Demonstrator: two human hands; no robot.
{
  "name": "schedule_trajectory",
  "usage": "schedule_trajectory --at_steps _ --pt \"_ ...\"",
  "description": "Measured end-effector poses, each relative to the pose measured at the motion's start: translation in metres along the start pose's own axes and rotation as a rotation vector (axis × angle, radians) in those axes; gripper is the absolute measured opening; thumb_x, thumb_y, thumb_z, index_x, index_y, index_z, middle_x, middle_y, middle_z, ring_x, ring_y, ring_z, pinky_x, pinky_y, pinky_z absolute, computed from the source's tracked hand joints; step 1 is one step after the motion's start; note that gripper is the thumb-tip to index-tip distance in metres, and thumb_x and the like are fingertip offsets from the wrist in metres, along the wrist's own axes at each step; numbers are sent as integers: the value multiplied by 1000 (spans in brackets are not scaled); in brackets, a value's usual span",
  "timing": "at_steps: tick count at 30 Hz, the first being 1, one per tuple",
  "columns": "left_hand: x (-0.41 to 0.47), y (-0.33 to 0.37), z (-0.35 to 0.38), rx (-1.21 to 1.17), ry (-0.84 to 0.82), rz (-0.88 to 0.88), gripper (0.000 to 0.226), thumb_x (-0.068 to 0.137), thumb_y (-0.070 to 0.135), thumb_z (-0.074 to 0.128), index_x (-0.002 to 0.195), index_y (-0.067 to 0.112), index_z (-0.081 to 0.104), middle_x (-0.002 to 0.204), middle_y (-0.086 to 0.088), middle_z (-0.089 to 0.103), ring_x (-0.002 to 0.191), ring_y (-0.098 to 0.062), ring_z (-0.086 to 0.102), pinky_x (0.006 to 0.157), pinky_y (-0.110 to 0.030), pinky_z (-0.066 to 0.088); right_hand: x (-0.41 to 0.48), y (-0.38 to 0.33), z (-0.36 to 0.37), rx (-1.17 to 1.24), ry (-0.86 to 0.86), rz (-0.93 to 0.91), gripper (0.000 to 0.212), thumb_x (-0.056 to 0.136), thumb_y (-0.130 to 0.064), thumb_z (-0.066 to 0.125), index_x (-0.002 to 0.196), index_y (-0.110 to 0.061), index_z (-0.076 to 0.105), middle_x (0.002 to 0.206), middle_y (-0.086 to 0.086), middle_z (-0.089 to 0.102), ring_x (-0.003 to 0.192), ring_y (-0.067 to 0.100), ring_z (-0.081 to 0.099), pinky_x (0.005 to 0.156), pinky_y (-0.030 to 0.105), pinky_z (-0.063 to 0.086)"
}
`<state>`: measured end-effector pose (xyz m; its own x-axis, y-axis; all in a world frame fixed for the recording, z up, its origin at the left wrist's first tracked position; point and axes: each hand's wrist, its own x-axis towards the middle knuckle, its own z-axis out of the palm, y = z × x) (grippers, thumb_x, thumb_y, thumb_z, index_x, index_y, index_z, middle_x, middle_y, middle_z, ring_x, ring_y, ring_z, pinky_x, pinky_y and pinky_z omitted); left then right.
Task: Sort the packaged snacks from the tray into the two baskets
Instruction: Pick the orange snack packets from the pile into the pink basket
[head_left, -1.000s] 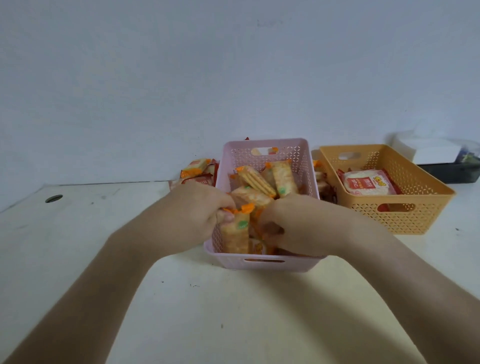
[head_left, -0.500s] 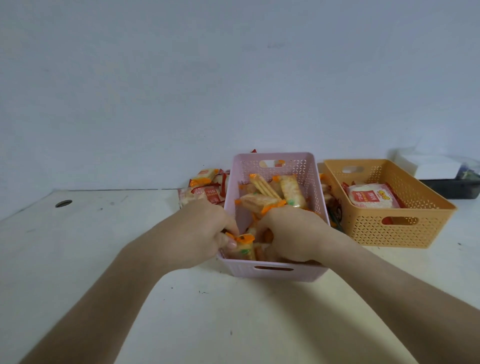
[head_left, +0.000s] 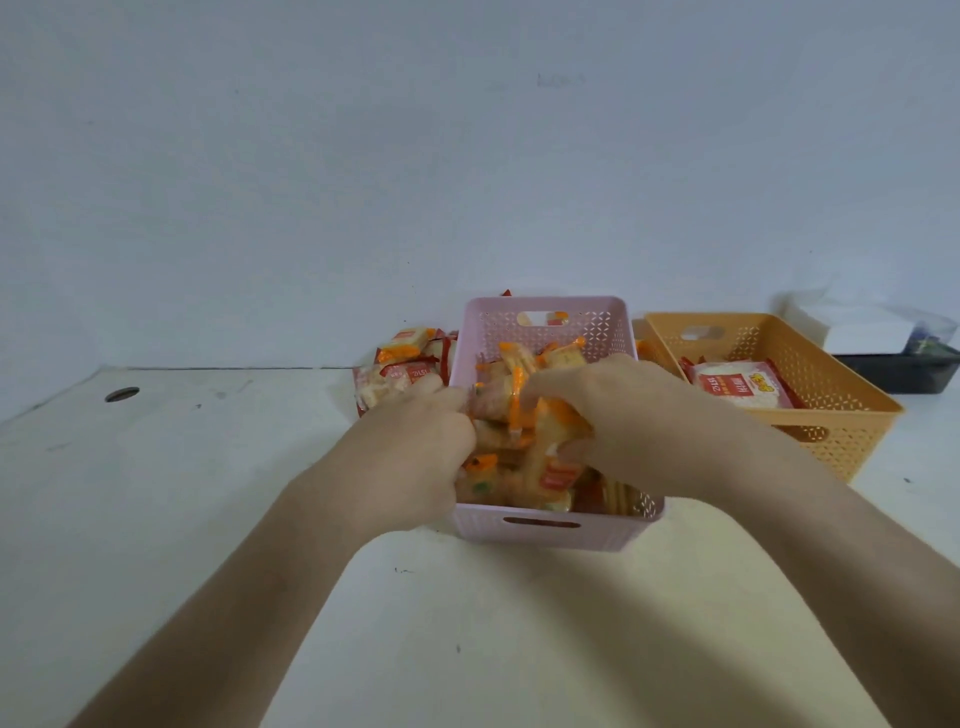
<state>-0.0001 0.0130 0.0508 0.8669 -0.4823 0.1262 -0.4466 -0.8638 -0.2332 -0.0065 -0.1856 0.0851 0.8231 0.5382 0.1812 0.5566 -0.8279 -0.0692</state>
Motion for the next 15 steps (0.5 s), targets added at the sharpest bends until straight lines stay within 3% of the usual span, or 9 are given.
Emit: schedule_trajectory --at_steps 4,7,9,11,15 --pt "5 2 -6 -164 23 18 39 77 8 48 104 26 71 92 8 64 92 -15 55 79 -34 49 0 1 12 -54 -99 38 41 85 -20 64 121 -27 45 103 2 58 93 26 57 75 36 49" --pt "8 12 -12 -393 18 45 29 80 19 50 100 27 70 77 9 65 72 -9 55 73 -34 51 7 5 29 -79 -92 14 37 85 -29 65 119 -22 54 104 2 63 98 25 58 78 36 49" --pt "12 18 -9 -546 -39 30 25 80 40 57 101 31 65 87 12 69 81 -5 62 78 -35 53 7 9 29 18 -150 51 45 82 -34 67 122 -20 53 109 2 63 100 24 59 83 37 50" --pt "15 19 -2 -724 -93 -21 39 76 55 68 109 39 53 100 18 70 95 -2 64 88 -35 52 3 15 25 172 -268 65 54 82 -34 67 130 -20 47 116 0 62 103 20 59 88 35 50" --pt "18 24 9 -904 -1 -44 35 80 44 74 99 42 45 94 15 73 90 -4 67 88 -40 53 -5 26 5 436 -350 26 38 84 -31 70 119 -29 54 100 -14 66 93 8 63 81 28 54"
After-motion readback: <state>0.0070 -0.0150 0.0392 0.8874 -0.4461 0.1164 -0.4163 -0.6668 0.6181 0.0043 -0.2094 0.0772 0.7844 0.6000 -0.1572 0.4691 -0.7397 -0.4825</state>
